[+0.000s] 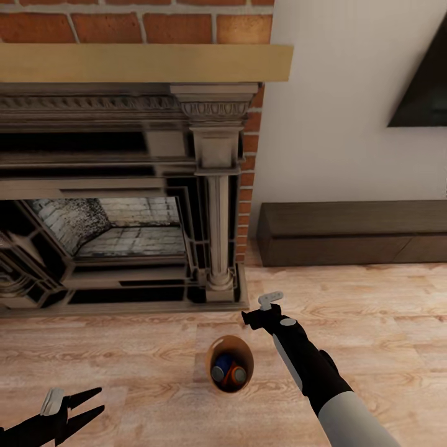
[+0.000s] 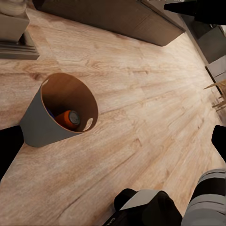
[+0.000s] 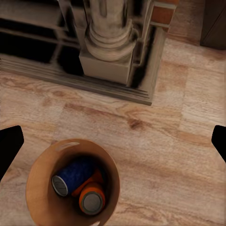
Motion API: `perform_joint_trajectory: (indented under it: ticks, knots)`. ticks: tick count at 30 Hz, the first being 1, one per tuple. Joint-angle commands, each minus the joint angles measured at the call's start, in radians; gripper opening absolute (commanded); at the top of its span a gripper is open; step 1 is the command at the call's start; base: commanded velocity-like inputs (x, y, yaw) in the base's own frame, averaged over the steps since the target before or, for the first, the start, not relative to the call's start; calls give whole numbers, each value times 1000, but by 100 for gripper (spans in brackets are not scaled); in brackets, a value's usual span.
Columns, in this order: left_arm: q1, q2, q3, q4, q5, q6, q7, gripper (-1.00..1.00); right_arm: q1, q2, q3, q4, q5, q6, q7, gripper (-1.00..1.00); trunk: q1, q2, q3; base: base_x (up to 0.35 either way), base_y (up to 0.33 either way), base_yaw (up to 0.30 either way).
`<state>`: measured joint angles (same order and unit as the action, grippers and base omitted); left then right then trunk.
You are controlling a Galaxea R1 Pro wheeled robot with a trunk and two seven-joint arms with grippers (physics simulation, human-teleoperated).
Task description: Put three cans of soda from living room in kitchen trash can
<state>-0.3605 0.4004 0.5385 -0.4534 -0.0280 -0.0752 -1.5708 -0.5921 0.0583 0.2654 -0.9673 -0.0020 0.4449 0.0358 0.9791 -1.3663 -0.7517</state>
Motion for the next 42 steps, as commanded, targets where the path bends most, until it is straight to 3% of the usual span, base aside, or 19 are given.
perform_joint_trajectory:
  ticks: [1,42]
  knots:
    - [0,0,0,0,0,0,0,100,0,0,0,0,0,0,0,100,-4,7,5,0,0,0]
    - [0,0,0,0,0,0,0,100,0,0,2,30,1,-49,0,100,-161,294,200,0,0,0]
